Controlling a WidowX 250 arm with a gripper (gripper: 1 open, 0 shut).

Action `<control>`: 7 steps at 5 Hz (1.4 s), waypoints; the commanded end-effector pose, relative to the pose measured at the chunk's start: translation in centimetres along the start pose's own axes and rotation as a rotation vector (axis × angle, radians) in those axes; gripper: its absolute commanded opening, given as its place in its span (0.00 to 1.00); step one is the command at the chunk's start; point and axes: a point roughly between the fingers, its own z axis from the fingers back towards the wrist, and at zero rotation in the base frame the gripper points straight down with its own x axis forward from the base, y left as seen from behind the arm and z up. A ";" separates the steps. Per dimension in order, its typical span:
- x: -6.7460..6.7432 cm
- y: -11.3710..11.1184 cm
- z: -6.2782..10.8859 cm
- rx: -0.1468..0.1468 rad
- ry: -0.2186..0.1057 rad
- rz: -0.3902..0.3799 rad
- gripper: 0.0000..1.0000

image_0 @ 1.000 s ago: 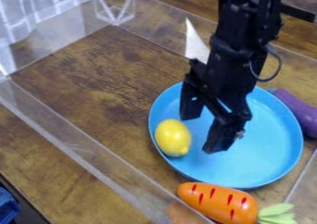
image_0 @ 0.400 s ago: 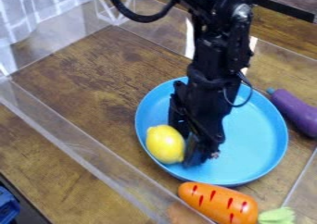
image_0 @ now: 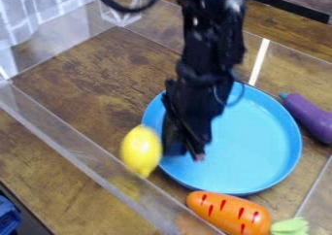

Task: Remove the lemon from the blue tray and put it on the table

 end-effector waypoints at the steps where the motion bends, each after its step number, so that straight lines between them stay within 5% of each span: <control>1: -2.3 2.9 4.4 0.062 -0.041 0.042 0.00; 2: -3.7 5.7 5.8 0.087 -0.021 0.085 0.00; 3: -4.1 7.4 4.9 0.113 -0.021 0.061 1.00; 4: -4.4 7.7 4.3 0.133 -0.030 -0.008 1.00; 5: -4.3 7.7 4.0 0.154 -0.043 -0.085 0.00; 6: -4.3 7.5 4.2 0.160 -0.042 -0.052 1.00; 7: -4.2 7.3 4.5 0.166 -0.045 -0.026 1.00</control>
